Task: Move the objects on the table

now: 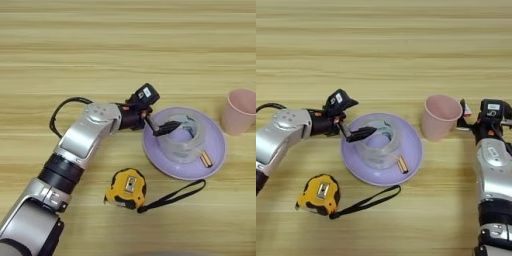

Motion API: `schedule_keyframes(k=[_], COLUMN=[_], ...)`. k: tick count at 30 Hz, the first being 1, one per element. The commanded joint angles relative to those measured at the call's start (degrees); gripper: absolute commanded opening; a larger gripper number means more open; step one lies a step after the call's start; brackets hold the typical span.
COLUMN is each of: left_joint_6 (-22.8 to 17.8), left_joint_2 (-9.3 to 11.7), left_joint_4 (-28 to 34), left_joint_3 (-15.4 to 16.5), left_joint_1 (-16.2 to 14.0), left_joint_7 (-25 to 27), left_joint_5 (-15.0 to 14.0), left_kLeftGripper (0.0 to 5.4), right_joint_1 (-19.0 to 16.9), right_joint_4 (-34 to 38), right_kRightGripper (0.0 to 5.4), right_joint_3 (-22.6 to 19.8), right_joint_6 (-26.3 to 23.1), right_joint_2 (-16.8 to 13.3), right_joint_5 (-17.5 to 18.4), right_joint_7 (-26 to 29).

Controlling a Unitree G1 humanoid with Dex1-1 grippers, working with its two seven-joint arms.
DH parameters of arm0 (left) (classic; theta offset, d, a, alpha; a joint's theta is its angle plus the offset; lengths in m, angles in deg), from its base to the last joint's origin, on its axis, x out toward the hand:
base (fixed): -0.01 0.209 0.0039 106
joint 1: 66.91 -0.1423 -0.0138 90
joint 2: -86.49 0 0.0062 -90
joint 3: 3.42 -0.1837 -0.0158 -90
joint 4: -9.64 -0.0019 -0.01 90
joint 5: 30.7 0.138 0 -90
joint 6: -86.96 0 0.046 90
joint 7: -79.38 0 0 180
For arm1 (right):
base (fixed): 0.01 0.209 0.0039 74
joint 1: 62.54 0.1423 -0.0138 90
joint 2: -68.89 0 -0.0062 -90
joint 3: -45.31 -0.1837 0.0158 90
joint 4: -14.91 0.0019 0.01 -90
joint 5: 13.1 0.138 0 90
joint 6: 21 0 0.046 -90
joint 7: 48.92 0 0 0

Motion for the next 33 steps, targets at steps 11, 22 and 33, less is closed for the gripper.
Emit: schedule_keyframes(k=[11,22,33], left_joint_6=[-1.17,0.18,0.29], left_joint_2=[0.31,-0.53,-1.95], left_joint_4=[0.2,-5.5,-10.72], left_joint_3=[-3.68,-4.8,-5.01], left_joint_1=[0.78,3.9,9.49], left_joint_7=[2.22,2.83,3.97], left_joint_5=[3.46,6.25,7.95], left_kLeftGripper=[5.4,5.4,5.4], right_joint_1=[-1.23,-1.71,-2.18], right_joint_4=[3.71,5.33,6.77], right_kRightGripper=[5.35,5.35,5.35], right_joint_3=[0.5,0.87,1.04], right_joint_6=[-2.51,-3.31,-3.84], right_joint_2=[1.38,2.27,2.77], right_joint_5=[-0.44,-0.96,-1.03], right_joint_7=[-0.37,-0.42,-0.57])
